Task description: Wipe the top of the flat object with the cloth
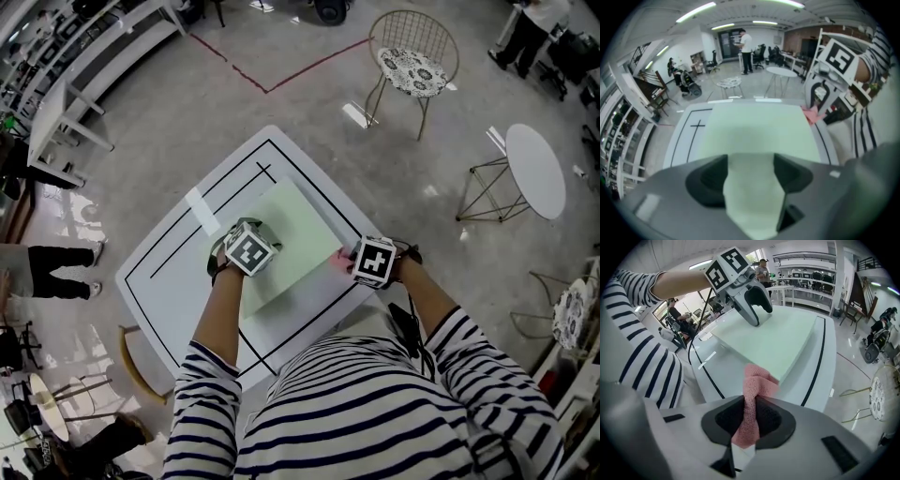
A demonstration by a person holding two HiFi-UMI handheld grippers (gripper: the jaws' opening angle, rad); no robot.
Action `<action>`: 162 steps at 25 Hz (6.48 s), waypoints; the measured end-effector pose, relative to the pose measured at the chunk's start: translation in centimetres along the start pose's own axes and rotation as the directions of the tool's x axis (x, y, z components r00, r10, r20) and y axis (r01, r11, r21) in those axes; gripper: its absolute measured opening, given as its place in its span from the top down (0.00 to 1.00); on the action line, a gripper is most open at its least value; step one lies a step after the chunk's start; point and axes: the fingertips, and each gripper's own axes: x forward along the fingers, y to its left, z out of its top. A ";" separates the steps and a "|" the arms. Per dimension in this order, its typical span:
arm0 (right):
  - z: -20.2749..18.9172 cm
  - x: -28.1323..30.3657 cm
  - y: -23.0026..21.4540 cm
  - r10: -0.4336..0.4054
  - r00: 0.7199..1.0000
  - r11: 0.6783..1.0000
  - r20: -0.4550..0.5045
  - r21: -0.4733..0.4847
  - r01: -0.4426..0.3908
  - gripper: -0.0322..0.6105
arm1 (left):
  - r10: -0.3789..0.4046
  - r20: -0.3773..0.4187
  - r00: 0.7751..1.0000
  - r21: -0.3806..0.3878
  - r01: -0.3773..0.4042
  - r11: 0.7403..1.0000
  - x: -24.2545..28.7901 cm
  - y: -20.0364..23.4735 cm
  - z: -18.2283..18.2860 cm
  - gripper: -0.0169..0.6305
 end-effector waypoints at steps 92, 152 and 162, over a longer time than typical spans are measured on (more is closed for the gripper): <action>3.2 4.6 14.6 0.166 0.983 0.966 -0.077 -0.187 -0.178 0.87 | 0.061 -0.075 0.995 -0.260 -0.078 0.963 -2.9 -1.6 -8.0 0.52; 5.2 4.4 11.0 0.172 0.977 0.920 -0.127 -0.334 -0.205 0.87 | 0.041 -0.161 0.986 -0.462 -0.112 0.880 -6.0 -4.2 -18.3 0.57; 6.4 -0.1 16.3 0.411 0.910 0.858 -0.053 -0.315 -0.406 0.87 | 0.128 -0.056 0.990 -0.511 -0.138 0.849 -6.9 -4.2 -18.1 0.57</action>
